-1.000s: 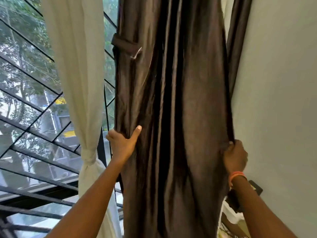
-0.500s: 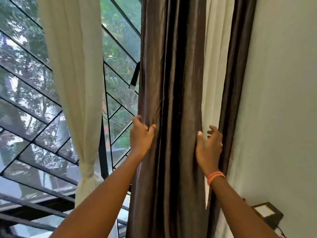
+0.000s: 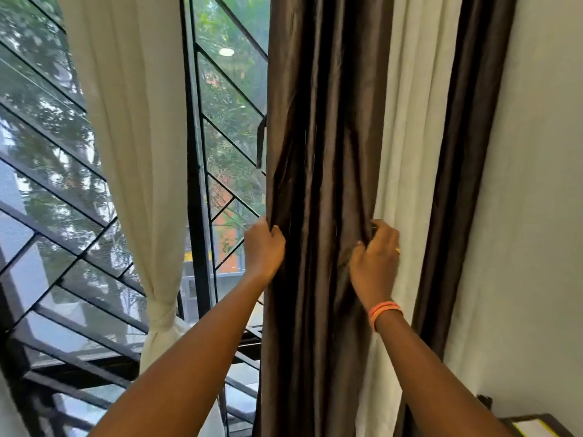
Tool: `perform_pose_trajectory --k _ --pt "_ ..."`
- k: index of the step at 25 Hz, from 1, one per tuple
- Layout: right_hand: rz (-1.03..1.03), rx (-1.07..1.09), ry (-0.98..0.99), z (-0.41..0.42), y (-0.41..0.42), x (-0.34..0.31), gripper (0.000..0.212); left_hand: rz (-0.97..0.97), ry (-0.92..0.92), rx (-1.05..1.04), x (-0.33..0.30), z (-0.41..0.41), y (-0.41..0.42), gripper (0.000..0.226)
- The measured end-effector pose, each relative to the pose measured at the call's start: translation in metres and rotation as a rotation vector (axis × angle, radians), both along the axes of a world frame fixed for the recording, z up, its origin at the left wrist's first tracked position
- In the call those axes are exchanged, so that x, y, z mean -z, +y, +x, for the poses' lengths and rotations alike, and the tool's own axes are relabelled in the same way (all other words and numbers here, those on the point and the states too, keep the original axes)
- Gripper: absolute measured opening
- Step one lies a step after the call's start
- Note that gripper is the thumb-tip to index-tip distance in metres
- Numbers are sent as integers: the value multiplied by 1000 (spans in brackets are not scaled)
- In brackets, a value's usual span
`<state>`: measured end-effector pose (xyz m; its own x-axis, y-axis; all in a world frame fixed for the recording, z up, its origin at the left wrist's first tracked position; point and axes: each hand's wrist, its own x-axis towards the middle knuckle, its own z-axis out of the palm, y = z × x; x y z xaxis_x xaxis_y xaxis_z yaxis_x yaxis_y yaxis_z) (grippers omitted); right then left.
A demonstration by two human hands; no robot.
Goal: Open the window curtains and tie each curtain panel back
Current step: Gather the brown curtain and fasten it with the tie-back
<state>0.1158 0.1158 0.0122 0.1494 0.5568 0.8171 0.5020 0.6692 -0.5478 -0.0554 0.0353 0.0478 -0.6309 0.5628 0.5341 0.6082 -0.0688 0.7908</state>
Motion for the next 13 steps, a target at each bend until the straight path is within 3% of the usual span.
perform_pose_trajectory --k 2,6,8,10,11,13 --pt "-36 47 74 4 12 0 55 49 -52 -10 2 -2 -8 19" --pt "-41 -256 108 -18 0 8 58 130 -179 23 10 -18 -11 22" --pt "-116 -361 59 -37 -11 14 78 109 -255 150 17 -24 -5 5" --pt "-250 -416 32 -55 -12 19 96 50 -292 282 27 -29 4 23" --pt "-286 -426 50 -61 -7 23 96 6 -273 312 33 -31 10 28" --pt "-328 -440 126 -65 10 29 75 -55 -198 323 45 -33 20 36"
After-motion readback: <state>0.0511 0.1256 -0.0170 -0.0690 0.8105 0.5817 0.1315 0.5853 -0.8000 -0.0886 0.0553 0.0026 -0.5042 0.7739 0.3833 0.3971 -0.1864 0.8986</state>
